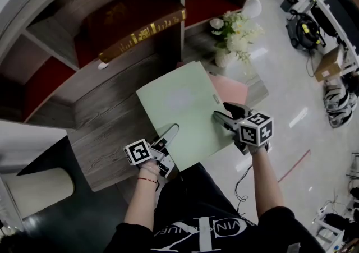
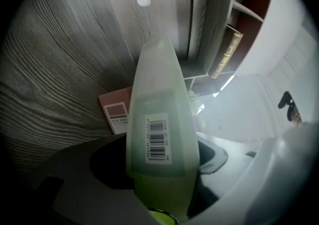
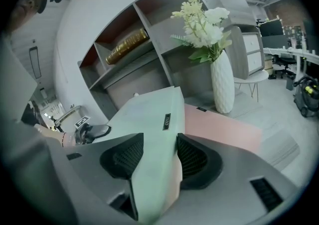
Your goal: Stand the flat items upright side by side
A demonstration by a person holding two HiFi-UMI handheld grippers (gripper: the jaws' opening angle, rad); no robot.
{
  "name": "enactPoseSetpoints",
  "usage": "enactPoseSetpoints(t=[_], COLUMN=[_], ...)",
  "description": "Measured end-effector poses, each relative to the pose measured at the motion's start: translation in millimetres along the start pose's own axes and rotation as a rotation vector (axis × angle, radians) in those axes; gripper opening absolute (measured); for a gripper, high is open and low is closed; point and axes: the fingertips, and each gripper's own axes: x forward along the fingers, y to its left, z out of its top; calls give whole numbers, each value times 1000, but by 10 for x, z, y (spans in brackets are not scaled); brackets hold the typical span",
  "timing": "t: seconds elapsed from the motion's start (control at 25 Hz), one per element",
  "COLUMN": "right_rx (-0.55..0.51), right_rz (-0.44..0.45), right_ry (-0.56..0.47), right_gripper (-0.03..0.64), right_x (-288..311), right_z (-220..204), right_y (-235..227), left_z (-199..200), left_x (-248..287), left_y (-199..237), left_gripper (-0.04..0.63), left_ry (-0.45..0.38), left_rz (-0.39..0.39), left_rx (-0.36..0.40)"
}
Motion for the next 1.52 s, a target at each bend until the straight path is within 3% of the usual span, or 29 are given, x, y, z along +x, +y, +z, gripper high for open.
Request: enactPoseSetpoints(t=[0.12,0.28,0.8,1.32,1.52], right_rx=[-21,-59,-161,-291,-319], right_rz=[39,110,351,551,627], right_ry=[-4,4,42,62,55], right_gripper=[221,216,206,201,201], right_x=[95,275,972,1528,1732], right_z=[56,129,215,210,248], right_y=[146,390,1357,2259,2614], left_z=[97,207,668,726,720], left_x=[-190,-498,-1615,-2577,-2908], left_y=[8,-22,-299,-552,-641], left_gripper=[311,307,296,285,281], left_ry=[-27,-95,-264,-491,-590], left_rz=[31,68,144,299,372], left_rx=[57,55,371,610,667])
